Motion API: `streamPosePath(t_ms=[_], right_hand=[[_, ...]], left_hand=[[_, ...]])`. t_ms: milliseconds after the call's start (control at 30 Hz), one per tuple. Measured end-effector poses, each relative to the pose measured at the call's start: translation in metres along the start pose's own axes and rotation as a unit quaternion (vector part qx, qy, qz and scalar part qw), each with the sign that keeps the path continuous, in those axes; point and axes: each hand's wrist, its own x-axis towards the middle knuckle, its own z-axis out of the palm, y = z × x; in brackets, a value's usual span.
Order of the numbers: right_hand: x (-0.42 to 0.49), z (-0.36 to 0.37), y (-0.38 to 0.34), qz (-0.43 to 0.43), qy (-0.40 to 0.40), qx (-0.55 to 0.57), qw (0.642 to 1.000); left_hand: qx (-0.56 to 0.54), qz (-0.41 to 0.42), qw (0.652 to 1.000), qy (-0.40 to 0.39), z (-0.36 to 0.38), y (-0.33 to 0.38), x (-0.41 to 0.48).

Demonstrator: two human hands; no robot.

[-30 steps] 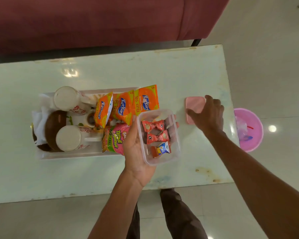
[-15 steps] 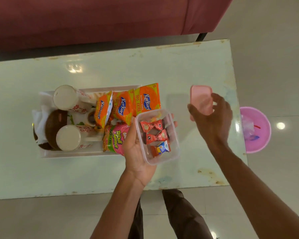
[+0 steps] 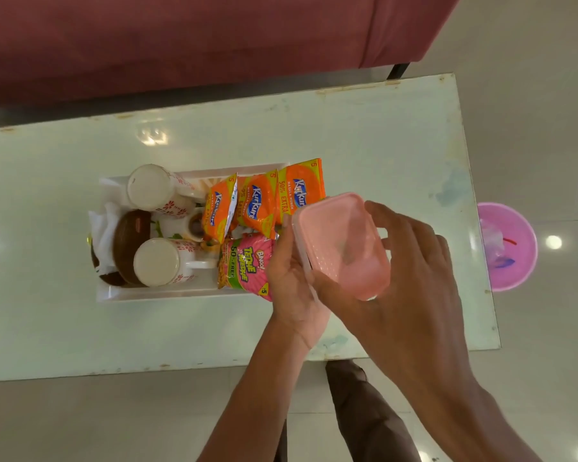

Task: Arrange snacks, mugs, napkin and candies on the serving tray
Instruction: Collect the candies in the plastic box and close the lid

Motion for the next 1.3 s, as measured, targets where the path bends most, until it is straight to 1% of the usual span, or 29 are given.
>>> streamPosePath(t_ms=[100, 200, 233, 300, 367, 467, 533, 600, 700, 767, 867, 900, 933, 1000, 1067, 1100, 1200, 1233, 1300], right_hand=[[-0.004, 0.006, -0.006, -0.004, 0.004, -0.015, 1.000], [-0.005, 0.010, -0.010, 0.001, -0.015, -0.015, 1.000], [-0.006, 0.010, -0.010, 0.011, -0.025, 0.010, 1.000], [-0.009, 0.009, -0.010, 0.067, -0.027, 0.110, 0.991], [-0.012, 0.007, -0.005, 0.139, -0.027, 0.201, 0.969], [-0.018, 0.005, 0.005, 0.211, -0.097, 0.317, 0.920], [-0.022, 0.004, 0.010, 0.222, -0.129, 0.372, 0.892], [-0.023, 0.003, 0.015, 0.220, -0.126, 0.420, 0.871], [-0.016, -0.004, 0.027, 0.215, -0.110, 0.473, 0.848], [-0.009, -0.010, 0.036, 0.194, -0.110, 0.470, 0.854], [-0.002, -0.015, 0.039, 0.163, -0.115, 0.430, 0.881], [-0.001, -0.014, 0.038, 0.156, -0.110, 0.417, 0.889], [-0.001, -0.012, 0.038, 0.152, -0.103, 0.410, 0.893], [-0.003, -0.005, 0.036, 0.151, -0.089, 0.418, 0.891], [-0.004, 0.002, 0.032, 0.160, -0.078, 0.437, 0.882], [-0.004, 0.005, 0.030, 0.170, -0.072, 0.451, 0.873], [-0.004, 0.012, 0.028, 0.208, -0.044, 0.519, 0.828], [-0.003, 0.014, 0.028, 0.210, -0.031, 0.522, 0.826], [-0.002, 0.016, 0.027, 0.204, -0.008, 0.501, 0.841]], left_hand=[[-0.011, -0.011, 1.000, 0.004, -0.002, 0.001, -0.004], [-0.016, 0.001, 1.000, 0.010, -0.004, 0.001, -0.008], [-0.022, 0.008, 1.000, 0.008, -0.004, 0.002, -0.010], [-0.044, 0.017, 0.999, -0.002, -0.001, 0.004, -0.014], [-0.063, 0.036, 0.997, 0.000, 0.002, 0.007, -0.017], [-0.032, 0.082, 0.996, 0.006, 0.005, 0.010, -0.020], [0.002, 0.100, 0.995, 0.011, 0.004, 0.011, -0.022], [0.046, 0.104, 0.994, 0.001, -0.002, 0.015, -0.023], [0.164, 0.093, 0.981, -0.048, -0.017, 0.041, -0.019], [0.252, 0.058, 0.962, -0.089, -0.024, 0.065, -0.017], [0.405, 0.036, 0.901, -0.151, -0.025, 0.085, -0.019], [0.431, 0.039, 0.886, -0.164, -0.024, 0.086, -0.020], [0.441, 0.045, 0.882, -0.164, -0.023, 0.085, -0.021], [0.436, 0.056, 0.887, -0.140, -0.023, 0.081, -0.021], [0.420, 0.065, 0.897, -0.122, -0.025, 0.077, -0.020], [0.412, 0.066, 0.901, -0.115, -0.026, 0.075, -0.020], [0.391, 0.073, 0.913, -0.090, -0.027, 0.070, -0.020], [0.387, 0.080, 0.915, -0.083, -0.027, 0.068, -0.020], [0.385, 0.091, 0.916, -0.073, -0.026, 0.062, -0.022]])
